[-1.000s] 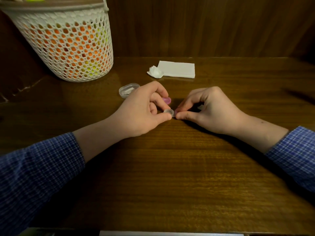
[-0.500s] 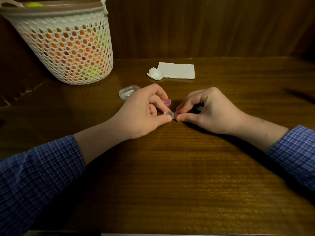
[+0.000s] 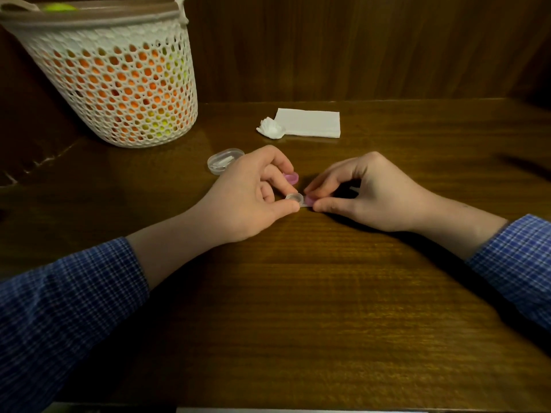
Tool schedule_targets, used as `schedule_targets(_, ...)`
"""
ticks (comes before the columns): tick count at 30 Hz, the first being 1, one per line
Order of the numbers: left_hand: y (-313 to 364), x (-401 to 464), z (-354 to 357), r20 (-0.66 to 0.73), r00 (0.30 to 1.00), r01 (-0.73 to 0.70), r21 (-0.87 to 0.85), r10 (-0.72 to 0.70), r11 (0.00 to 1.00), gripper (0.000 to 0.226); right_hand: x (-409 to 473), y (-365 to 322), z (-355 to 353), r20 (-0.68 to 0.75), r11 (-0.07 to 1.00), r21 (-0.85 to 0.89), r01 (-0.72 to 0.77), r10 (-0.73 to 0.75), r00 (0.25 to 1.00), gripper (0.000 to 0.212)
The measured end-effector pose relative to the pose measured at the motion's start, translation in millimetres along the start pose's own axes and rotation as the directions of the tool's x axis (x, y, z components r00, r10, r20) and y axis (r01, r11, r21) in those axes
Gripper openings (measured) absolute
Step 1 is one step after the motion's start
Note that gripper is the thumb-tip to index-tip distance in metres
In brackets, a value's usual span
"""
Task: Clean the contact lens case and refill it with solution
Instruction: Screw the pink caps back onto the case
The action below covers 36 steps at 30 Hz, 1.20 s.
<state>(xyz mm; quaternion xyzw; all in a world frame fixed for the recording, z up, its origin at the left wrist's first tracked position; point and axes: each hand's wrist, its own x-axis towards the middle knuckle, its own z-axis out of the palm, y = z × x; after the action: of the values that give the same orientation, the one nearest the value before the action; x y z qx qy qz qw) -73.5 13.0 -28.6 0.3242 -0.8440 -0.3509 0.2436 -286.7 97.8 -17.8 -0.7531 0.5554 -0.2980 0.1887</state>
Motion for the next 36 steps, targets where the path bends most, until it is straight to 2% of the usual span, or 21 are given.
schedule_targets(9,2.3,-0.8,-0.7,0.007,1.000,0.016,-0.013,-0.016,1.000,0.039,0.6,-6.3,9.5,-0.105,0.998,-0.057,-0.009,0.003,0.994,0.014)
schedule_targets(18,2.2,-0.8,-0.6,0.012,1.000,0.014,-0.019,-0.014,1.000,0.041,0.9,-1.0,0.2,0.001,1.000,-0.012,-0.010,0.010,1.000,0.010)
schedule_targets(25,2.6,-0.2,-0.8,0.014,1.000,0.012,-0.009,-0.012,1.000,0.037,1.0,-5.6,9.1,-0.120,0.999,-0.047,-0.015,0.009,0.993,0.020)
schedule_targets(28,1.7,-0.5,-0.6,0.011,1.000,0.004,-0.012,-0.004,1.000,0.037,1.1,-3.7,8.2,-0.097,0.999,-0.040,0.006,-0.010,0.995,0.020)
schedule_targets(32,-0.2,-0.9,-0.6,0.012,1.000,-0.002,-0.030,0.002,1.000,0.039,0.7,2.9,1.2,-0.009,0.999,0.032,-0.006,0.007,1.000,0.011)
schedule_targets(36,-1.2,-0.3,-0.4,0.018,1.000,0.001,-0.031,0.000,1.000,0.039,0.5,3.4,1.4,-0.029,0.999,0.047,-0.009,0.011,1.000,0.010)
